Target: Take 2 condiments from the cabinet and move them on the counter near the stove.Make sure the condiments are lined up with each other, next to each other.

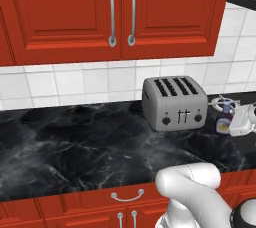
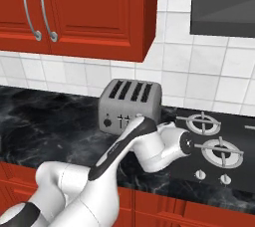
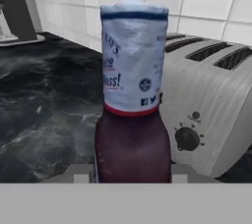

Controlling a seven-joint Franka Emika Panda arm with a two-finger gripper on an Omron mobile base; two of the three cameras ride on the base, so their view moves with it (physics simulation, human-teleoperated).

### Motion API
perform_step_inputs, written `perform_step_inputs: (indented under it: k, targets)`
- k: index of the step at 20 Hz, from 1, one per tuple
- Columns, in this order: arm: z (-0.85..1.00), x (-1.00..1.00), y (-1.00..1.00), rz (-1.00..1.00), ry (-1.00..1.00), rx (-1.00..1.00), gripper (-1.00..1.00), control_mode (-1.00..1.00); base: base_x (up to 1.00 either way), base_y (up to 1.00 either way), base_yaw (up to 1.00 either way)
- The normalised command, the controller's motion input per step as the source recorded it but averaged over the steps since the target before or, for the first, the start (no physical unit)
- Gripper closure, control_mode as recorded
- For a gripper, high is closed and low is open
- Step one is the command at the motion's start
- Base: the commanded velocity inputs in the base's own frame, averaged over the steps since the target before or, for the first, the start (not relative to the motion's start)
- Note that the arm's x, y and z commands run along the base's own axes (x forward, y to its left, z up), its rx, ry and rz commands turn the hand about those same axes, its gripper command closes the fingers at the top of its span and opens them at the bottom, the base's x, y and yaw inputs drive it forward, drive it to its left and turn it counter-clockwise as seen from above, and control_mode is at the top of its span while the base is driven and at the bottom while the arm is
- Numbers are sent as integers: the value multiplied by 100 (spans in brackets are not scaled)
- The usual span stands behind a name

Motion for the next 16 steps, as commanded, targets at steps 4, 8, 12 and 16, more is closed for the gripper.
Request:
perform_step_inputs:
  k: [4,8,12,16]
  targets:
    - [-18,18,-11,0,5,2,100,-100,0,0,0]
    - [-28,14,0,0,2,0,100,-100,0,0,0]
    - [-43,12,0,0,-5,0,100,-100,0,0,0]
    - [-47,7,-3,0,-14,0,100,-100,0,0,0]
